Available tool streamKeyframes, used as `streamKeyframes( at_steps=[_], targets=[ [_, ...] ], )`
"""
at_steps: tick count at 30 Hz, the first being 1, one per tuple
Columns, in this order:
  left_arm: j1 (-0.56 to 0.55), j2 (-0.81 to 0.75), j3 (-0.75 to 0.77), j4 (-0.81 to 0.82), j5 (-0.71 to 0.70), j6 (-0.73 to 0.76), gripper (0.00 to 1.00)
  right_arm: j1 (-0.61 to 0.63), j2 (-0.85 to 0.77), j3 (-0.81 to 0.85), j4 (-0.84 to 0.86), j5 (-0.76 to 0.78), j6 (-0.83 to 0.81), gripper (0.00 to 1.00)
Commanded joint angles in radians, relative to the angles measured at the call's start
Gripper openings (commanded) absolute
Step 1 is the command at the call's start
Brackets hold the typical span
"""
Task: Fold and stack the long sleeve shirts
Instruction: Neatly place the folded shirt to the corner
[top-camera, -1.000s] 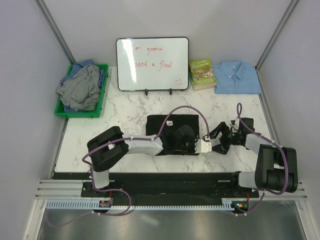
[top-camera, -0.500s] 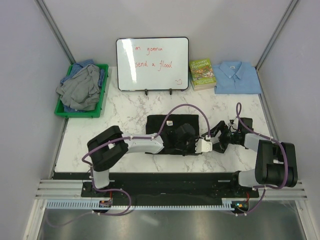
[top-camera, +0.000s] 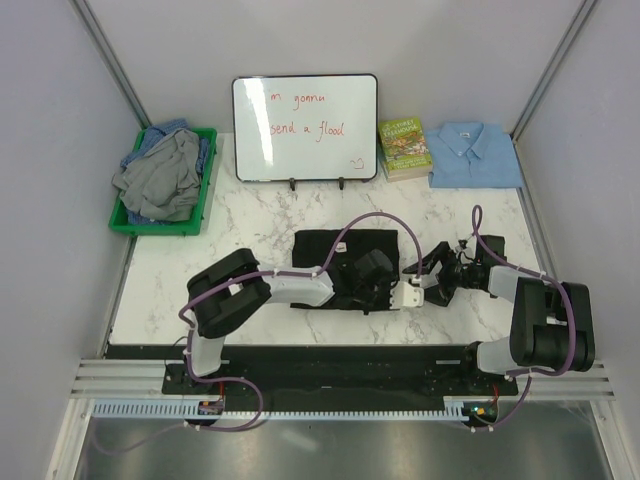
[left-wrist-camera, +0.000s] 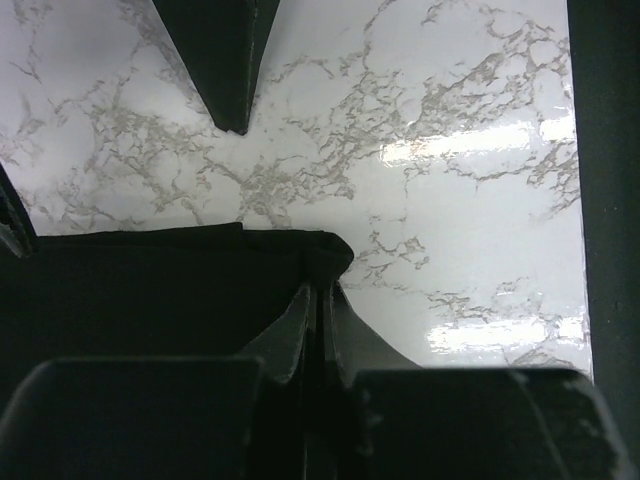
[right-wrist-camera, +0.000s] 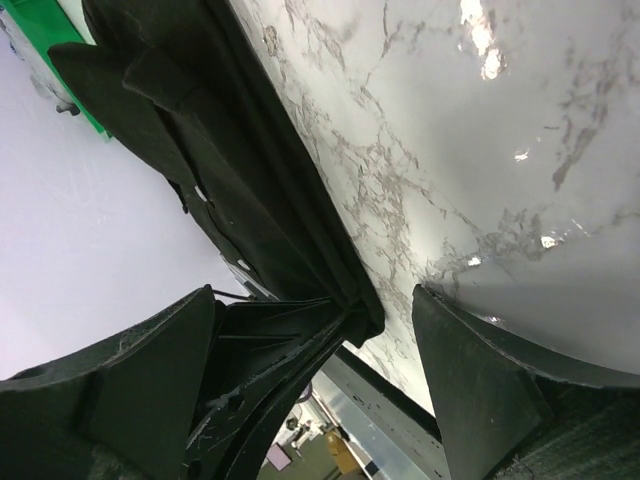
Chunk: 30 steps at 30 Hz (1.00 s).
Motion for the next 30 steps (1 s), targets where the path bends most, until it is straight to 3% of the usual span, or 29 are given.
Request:
streamKeyframes(
  at_steps=[1,11,20,23,30],
  targets=[
    [0.024,-0.024,0.023,0.001,0.050,-0.043,0.02,0.008,0.008,-0.001,-0.009,0.049,-0.029,0.88],
    [0.051,-0.089,0.034,0.015,0.105,-0.087,0.02,0.072,0.048,-0.027,0.108,0.028,0.040,0.89],
    [0.065,-0.121,0.035,0.015,0.119,-0.111,0.02,0.149,0.146,-0.041,0.333,0.014,0.176,0.89],
    [0.068,-0.130,0.035,0.015,0.132,-0.117,0.02,0.190,0.192,-0.038,0.482,0.034,0.251,0.89],
    [0.074,-0.138,0.043,0.018,0.143,-0.133,0.02,0.291,0.337,0.016,0.658,0.086,0.376,0.83]
  ],
)
